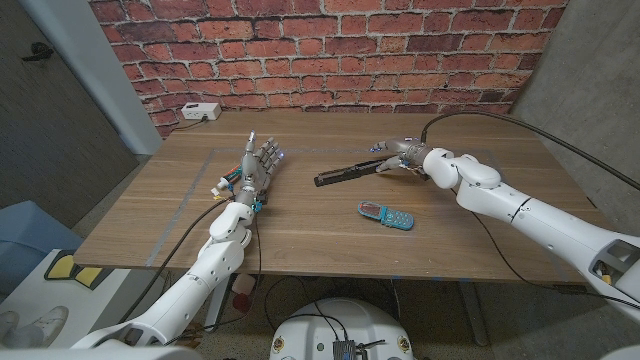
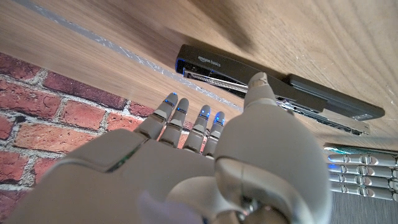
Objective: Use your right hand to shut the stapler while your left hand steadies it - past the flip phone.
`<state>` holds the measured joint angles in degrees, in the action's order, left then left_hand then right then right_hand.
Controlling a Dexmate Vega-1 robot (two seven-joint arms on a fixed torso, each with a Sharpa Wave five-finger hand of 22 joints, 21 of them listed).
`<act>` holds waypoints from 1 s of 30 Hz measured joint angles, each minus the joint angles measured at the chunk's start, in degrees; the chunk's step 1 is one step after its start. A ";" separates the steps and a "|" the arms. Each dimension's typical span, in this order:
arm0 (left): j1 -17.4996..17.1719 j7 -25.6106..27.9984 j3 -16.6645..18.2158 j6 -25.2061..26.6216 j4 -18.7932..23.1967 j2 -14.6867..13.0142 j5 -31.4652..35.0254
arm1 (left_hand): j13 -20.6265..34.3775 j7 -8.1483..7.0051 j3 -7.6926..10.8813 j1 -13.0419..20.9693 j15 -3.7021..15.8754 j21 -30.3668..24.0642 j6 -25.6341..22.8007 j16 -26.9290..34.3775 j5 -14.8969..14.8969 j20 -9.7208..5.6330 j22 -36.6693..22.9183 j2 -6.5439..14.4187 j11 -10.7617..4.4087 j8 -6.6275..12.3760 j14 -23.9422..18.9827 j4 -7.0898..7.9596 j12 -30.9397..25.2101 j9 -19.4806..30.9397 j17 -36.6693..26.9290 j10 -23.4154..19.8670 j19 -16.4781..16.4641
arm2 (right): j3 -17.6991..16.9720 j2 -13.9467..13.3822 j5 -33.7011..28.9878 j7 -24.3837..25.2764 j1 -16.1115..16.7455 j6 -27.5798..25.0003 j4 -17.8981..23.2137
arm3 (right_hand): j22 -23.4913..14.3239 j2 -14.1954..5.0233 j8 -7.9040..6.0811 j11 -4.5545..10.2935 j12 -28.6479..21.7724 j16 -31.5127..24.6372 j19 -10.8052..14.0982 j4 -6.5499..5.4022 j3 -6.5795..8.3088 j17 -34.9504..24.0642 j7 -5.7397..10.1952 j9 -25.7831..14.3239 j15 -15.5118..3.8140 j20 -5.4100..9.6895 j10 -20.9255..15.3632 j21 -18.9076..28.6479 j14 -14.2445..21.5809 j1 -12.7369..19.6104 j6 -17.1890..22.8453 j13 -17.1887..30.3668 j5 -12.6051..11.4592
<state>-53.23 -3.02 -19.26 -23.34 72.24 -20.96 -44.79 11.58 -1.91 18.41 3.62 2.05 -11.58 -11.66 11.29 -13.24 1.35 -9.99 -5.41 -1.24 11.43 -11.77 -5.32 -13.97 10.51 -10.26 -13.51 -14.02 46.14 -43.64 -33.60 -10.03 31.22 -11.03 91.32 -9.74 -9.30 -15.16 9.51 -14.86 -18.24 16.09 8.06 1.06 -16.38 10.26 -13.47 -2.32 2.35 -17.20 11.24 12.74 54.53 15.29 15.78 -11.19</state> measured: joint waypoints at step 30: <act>0.59 -2.46 0.48 -0.98 -2.34 0.82 -1.38 | 0.00 0.00 -0.45 0.00 0.00 0.00 0.00 -0.35 0.00 0.51 0.00 0.00 0.20 0.01 0.00 0.02 0.21 0.00 0.00 -0.20 -0.50 | 2.95 1.28 -2.38 -3.85 -2.49 -1.54 -1.63 | -0.28 0.30 -1.93 0.68 -2.61 -4.48 3.28 -0.32 1.90 -4.92 1.20 -1.06 0.04 0.20 -4.99 0.74 3.81 1.80 4.68 2.80 0.38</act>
<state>-52.64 -5.48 -18.79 -24.32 69.90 -20.15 -46.17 11.58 -1.92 17.96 3.62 2.05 -11.58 -11.65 10.93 -13.24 1.85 -9.99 -5.41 -1.04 11.45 -11.77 -5.30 -13.75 10.51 -10.26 -13.71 -14.53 49.08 -42.36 -35.97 -13.88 28.73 -12.57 89.69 -10.02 -9.01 -17.09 10.19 -17.47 -22.72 19.37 7.74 2.95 -21.30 11.47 -14.53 -2.28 2.55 -22.18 11.97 16.54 56.33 19.96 18.58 -10.80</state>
